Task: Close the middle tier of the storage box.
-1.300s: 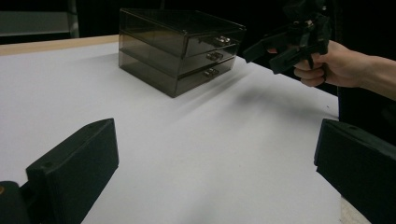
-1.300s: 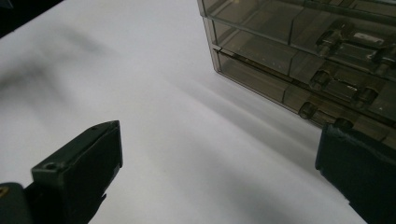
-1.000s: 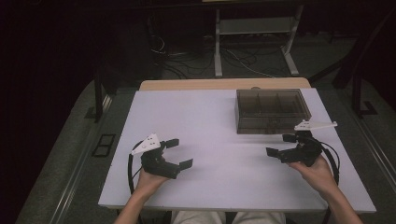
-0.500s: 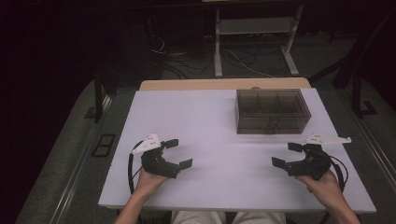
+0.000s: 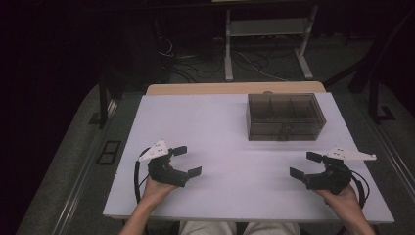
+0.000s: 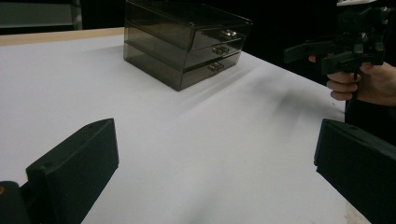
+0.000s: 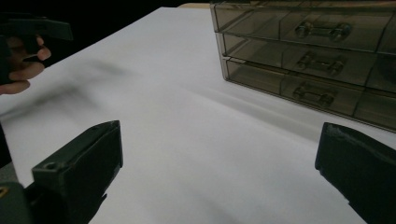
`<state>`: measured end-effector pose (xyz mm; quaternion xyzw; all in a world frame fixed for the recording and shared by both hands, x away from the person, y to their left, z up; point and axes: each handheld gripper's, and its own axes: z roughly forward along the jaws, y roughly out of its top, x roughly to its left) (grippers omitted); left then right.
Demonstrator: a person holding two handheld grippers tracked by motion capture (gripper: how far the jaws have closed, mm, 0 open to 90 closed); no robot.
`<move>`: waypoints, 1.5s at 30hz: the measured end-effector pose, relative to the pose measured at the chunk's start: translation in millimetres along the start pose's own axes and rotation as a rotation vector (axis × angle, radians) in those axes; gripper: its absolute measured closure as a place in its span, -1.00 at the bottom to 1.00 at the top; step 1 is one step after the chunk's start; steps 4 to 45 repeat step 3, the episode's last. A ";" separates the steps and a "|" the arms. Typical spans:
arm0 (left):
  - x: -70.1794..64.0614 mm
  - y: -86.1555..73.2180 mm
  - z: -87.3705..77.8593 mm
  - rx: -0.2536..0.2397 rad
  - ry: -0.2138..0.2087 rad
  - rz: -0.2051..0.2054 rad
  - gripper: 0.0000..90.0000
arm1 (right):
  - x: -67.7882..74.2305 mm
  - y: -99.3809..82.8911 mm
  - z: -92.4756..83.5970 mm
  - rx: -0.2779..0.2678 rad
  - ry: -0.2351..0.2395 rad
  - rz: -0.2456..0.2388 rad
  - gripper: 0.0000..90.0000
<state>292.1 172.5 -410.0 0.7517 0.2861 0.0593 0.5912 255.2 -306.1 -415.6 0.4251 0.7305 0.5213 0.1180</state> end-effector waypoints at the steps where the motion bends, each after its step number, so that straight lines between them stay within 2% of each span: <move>1: 0.0 0.1 -0.1 -0.001 -0.001 0.001 -1.00 | 0.2 -0.8 0.1 0.000 0.005 0.000 -0.99; 3: 0.1 0.2 -0.1 -0.002 -0.002 0.000 -1.00 | 1.3 -1.8 0.3 0.008 0.008 -0.011 -0.99; 45: 0.1 0.2 -0.1 -0.002 -0.002 0.000 -1.00 | 1.3 -1.8 0.3 0.008 0.008 -0.011 -0.99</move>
